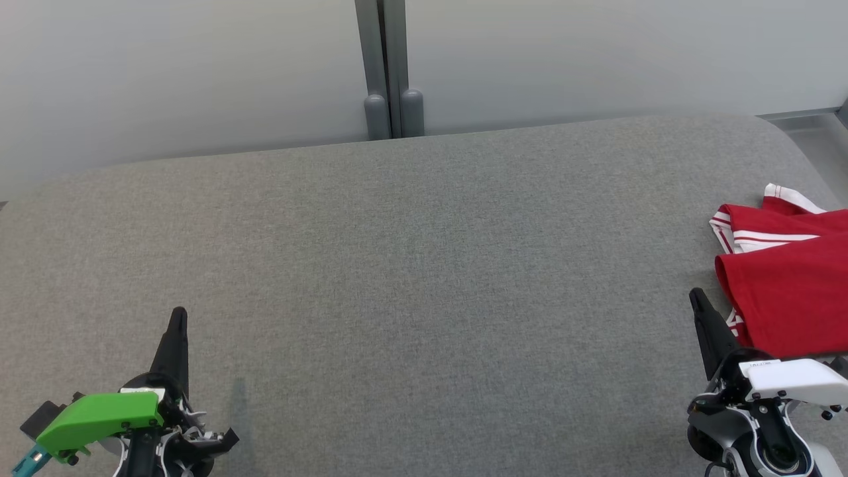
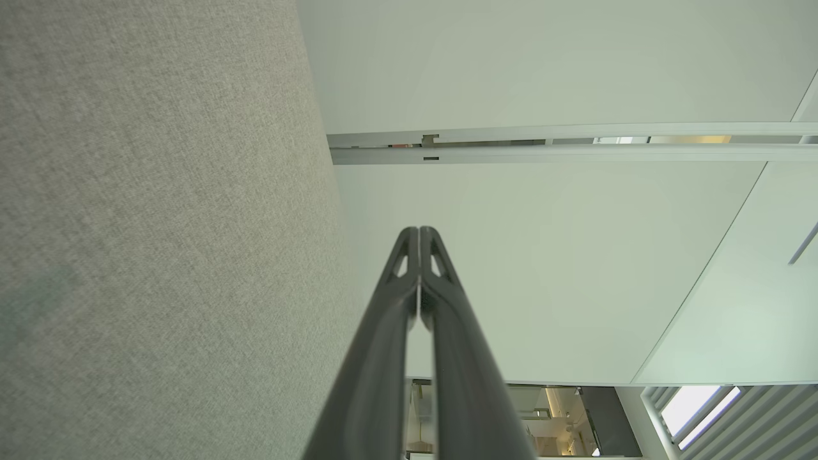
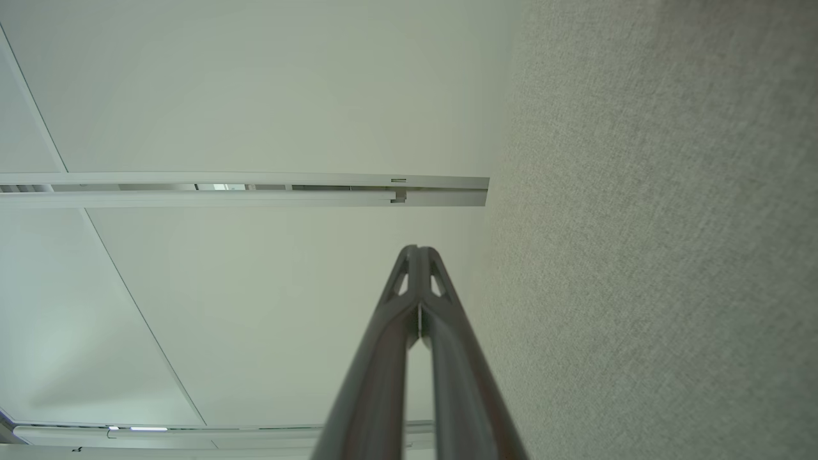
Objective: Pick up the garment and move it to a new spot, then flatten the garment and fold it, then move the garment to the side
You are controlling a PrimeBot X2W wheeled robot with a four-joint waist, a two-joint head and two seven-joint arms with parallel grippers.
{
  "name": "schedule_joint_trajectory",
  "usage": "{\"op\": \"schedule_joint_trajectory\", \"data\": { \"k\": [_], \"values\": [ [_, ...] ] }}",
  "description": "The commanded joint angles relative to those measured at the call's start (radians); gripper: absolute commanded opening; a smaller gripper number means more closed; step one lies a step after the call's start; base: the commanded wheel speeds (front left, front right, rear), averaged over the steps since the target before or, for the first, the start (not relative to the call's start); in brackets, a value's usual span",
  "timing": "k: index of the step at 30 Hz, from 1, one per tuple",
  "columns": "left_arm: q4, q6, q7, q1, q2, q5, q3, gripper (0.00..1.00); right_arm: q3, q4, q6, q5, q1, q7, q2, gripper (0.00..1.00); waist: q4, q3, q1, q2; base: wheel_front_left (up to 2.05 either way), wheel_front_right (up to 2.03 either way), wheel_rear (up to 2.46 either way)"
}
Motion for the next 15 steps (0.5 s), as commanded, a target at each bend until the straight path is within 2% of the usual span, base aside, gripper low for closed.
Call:
{"op": "schedule_joint_trajectory", "data": {
  "k": [1, 15],
  "values": [
    [-0.002, -0.005, 0.003, -0.010, 0.007, -0.004, 0.003, 0.00, -0.002, -0.005, 0.000, 0.003, 0.011, 0.003, -0.006, 0.00, 0.000, 0.000, 0.0000, 0.0000, 0.00, 0.00, 0.00],
    [-0.002, -0.005, 0.003, -0.010, 0.007, -0.004, 0.003, 0.00, -0.002, -0.004, 0.000, 0.003, 0.010, 0.003, -0.006, 0.00, 0.000, 0.000, 0.0000, 0.0000, 0.00, 0.00, 0.00]
  ]
}}
